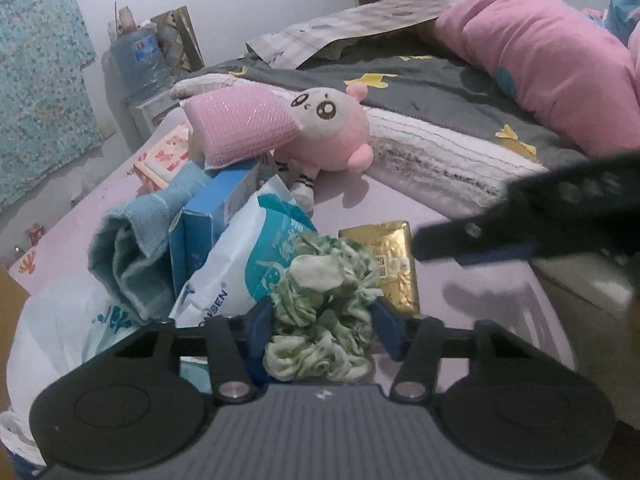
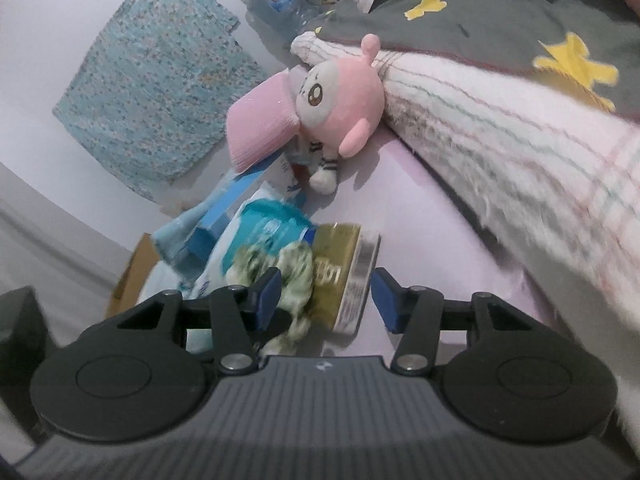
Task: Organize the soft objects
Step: 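Move both tools back to the pile on the bed, then grasp the green floral scrunchie with the left tool while the right tool grasps the gold tissue pack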
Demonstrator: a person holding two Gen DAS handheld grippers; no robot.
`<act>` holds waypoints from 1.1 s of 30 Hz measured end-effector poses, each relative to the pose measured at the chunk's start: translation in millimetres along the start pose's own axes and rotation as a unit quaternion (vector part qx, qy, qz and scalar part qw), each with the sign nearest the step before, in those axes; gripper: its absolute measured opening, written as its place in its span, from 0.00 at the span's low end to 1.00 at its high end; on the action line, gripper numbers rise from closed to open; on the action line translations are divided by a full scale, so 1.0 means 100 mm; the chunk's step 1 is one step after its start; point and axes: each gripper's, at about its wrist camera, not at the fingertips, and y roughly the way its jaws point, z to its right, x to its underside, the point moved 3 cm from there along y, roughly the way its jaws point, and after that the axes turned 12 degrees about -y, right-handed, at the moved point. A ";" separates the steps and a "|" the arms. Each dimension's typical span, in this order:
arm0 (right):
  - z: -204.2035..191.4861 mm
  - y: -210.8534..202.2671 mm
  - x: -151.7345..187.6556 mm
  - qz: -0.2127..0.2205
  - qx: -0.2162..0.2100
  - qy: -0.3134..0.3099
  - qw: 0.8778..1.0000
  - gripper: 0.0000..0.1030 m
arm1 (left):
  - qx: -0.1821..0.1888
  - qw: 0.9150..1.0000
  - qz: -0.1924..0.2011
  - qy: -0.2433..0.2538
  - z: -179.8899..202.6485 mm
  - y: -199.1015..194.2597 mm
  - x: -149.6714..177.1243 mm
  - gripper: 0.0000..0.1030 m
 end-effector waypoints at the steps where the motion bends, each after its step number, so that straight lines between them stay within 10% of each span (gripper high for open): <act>1: -0.01 0.04 -0.04 -0.001 0.008 -0.007 1.000 0.49 | 0.002 1.000 -0.003 -0.005 -0.02 0.00 0.01 0.45; 8: -0.17 0.35 -0.36 0.014 0.062 -0.109 0.992 0.42 | 0.017 0.998 -0.023 -0.062 -0.21 0.01 0.01 0.16; 13: -0.18 0.67 -0.37 -0.023 0.089 -0.156 0.983 0.25 | 0.029 0.995 -0.030 -0.087 -0.28 -0.01 0.05 0.14; 33: -0.16 -0.13 0.39 -0.046 0.077 -0.093 0.992 0.27 | 0.064 0.993 -0.055 -0.088 -0.13 -0.30 0.43 0.13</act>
